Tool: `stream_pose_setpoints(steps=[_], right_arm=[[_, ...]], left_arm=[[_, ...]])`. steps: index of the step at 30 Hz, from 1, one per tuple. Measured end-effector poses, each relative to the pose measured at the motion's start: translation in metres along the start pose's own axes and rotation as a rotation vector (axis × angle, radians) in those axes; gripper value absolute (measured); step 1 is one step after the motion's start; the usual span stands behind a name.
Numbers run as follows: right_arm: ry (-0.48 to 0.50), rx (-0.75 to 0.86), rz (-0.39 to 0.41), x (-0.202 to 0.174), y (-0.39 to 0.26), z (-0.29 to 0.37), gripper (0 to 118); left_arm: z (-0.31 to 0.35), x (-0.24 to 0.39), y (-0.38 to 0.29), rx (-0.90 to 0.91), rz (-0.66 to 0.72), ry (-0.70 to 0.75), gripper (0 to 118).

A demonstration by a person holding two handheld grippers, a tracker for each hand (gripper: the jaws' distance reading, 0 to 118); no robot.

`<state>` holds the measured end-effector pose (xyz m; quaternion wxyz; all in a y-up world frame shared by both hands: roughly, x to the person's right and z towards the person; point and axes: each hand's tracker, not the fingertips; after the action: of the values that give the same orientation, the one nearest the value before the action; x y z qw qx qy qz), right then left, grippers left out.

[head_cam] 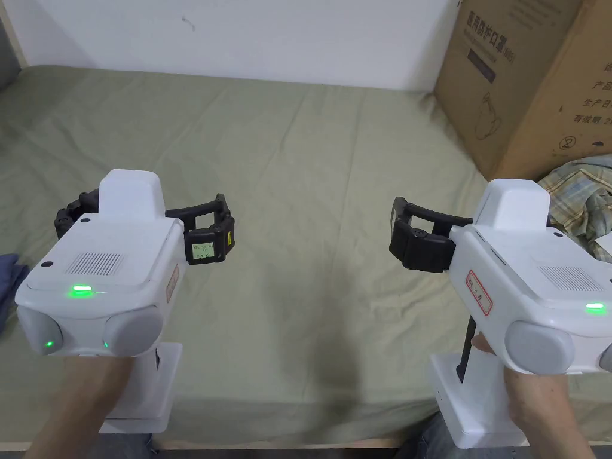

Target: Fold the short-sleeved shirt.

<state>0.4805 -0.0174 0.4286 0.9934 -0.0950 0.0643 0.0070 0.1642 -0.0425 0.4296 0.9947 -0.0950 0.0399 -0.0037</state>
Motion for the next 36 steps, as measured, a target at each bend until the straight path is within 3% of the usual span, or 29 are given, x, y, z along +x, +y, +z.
stream_pose_setpoints(steps=[36], right_arm=[[0.009, 0.009, 0.006, 0.0006, 0.0025, 0.0011, 118]], left_arm=[[0.0011, 0.0027, 0.0007, 0.010, -0.012, -0.003, 118]])
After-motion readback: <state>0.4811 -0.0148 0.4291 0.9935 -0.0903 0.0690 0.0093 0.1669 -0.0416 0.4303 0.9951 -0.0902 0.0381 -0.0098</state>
